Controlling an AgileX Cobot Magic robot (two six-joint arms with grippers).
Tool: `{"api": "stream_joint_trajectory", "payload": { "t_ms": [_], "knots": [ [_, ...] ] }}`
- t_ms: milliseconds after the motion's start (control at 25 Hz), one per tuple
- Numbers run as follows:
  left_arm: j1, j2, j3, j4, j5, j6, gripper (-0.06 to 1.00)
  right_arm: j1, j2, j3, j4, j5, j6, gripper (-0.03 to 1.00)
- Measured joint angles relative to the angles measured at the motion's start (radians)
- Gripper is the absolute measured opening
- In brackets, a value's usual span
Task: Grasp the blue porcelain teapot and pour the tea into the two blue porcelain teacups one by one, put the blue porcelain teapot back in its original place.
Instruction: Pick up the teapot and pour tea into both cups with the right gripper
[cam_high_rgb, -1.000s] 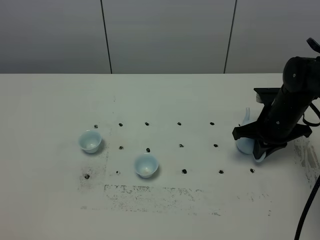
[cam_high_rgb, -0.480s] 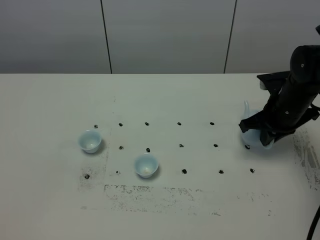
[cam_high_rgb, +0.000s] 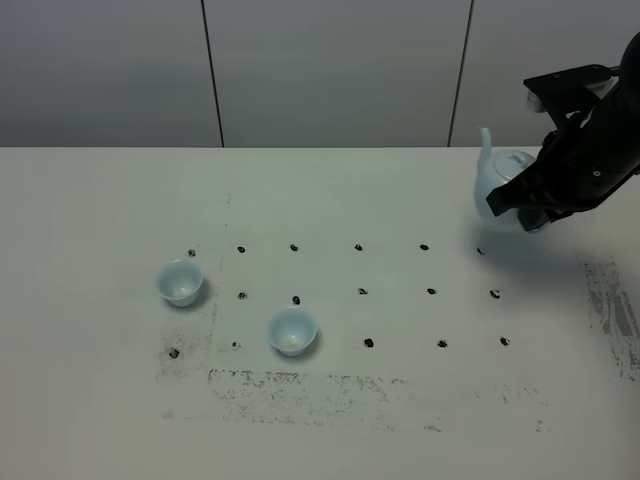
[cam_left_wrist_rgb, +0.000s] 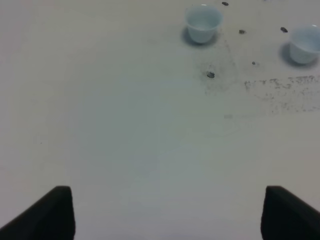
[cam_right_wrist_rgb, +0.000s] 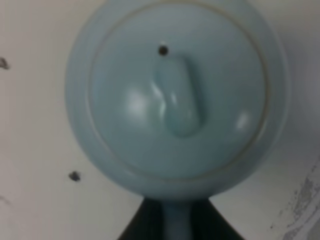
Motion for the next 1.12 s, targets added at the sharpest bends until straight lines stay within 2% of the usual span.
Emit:
{"api": "stream_joint_trajectory", "payload": {
  "t_ms": [200,480,840,1120],
  "knots": [
    [0.0,0.0,0.0,0.0,0.0,0.0,0.76,0.014,0.021,-0.146,0.121,0.079,-0.124,0.04],
    [0.0,0.0,0.0,0.0,0.0,0.0,0.76,0.143,0.208,-0.435,0.123,0.178,-0.185,0.04],
    [0.0,0.0,0.0,0.0,0.0,0.0,0.76,0.246,0.48,-0.812,0.122,0.186,-0.332,0.04],
    [0.0,0.0,0.0,0.0,0.0,0.0,0.76,0.266,0.542,-0.861,0.155,0.191,-0.414,0.04]
  ]
}}
